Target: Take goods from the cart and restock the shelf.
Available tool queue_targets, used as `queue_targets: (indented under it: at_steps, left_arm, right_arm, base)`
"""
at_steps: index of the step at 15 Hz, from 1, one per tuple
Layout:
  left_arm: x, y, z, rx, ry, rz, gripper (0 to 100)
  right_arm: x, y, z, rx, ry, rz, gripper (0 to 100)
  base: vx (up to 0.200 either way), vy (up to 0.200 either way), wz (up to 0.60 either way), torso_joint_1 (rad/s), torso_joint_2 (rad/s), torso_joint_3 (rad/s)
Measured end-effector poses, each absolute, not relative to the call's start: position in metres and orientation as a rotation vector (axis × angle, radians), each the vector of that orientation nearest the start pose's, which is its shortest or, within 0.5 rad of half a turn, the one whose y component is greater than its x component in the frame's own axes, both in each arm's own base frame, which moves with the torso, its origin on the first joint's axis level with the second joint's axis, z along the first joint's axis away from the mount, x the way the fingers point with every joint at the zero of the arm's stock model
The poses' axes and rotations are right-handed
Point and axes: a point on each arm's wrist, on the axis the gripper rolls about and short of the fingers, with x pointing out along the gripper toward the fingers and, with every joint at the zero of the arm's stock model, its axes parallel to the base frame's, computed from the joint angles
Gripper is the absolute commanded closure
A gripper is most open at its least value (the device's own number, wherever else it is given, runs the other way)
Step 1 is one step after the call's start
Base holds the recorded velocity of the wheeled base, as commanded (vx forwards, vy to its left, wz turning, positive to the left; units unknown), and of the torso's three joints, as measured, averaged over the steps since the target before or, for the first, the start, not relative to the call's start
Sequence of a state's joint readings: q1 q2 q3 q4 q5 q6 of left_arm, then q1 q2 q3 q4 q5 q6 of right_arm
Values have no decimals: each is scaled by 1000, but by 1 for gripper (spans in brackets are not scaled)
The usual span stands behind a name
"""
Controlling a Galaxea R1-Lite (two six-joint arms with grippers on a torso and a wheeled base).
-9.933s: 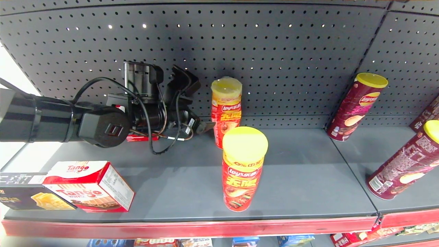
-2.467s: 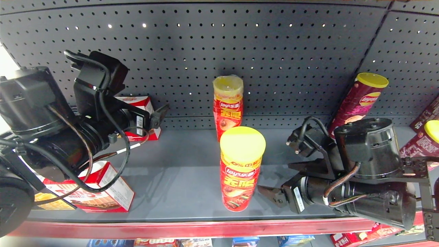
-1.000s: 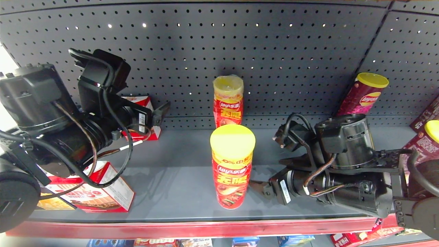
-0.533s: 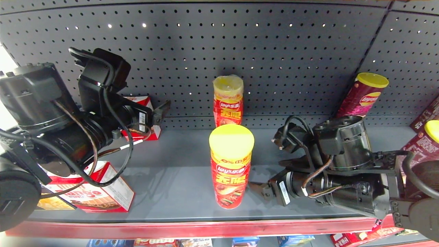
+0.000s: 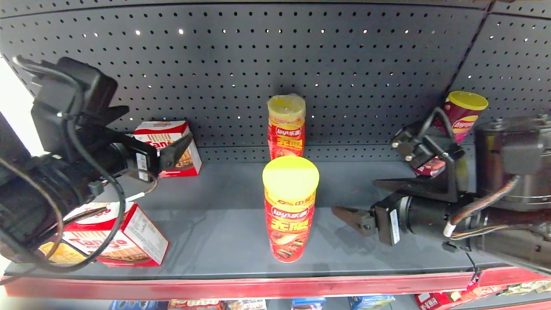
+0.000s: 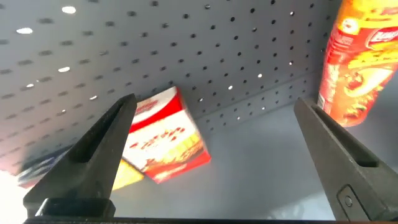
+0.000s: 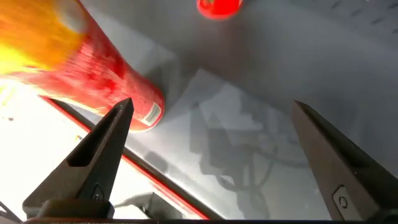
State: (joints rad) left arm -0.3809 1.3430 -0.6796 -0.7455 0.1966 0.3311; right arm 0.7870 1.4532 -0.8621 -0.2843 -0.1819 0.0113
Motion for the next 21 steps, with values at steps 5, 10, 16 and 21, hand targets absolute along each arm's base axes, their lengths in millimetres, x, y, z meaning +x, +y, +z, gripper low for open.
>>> queue_targets:
  at_steps: [5, 10, 16, 21]
  left_arm:
    - [134, -49, 251, 306, -107, -166, 0]
    - [90, -31, 250, 285, -171, -155, 0]
    - [22, -4, 203, 283, -181, -153, 0]
    - [-9, 8, 126, 316, -57, -167, 0]
  right_arm:
    - [148, 145, 232, -128, 163, 618, 0]
    - [135, 130, 242, -98, 102, 592, 0]
    - [98, 90, 256, -79, -34, 526, 0]
    - [61, 52, 214, -92, -31, 502, 0]
  base:
    - [0, 0, 0, 0, 0, 0]
    - [0, 0, 0, 0, 0, 0]
    - [0, 0, 0, 0, 0, 0]
    - [0, 0, 0, 0, 0, 0]
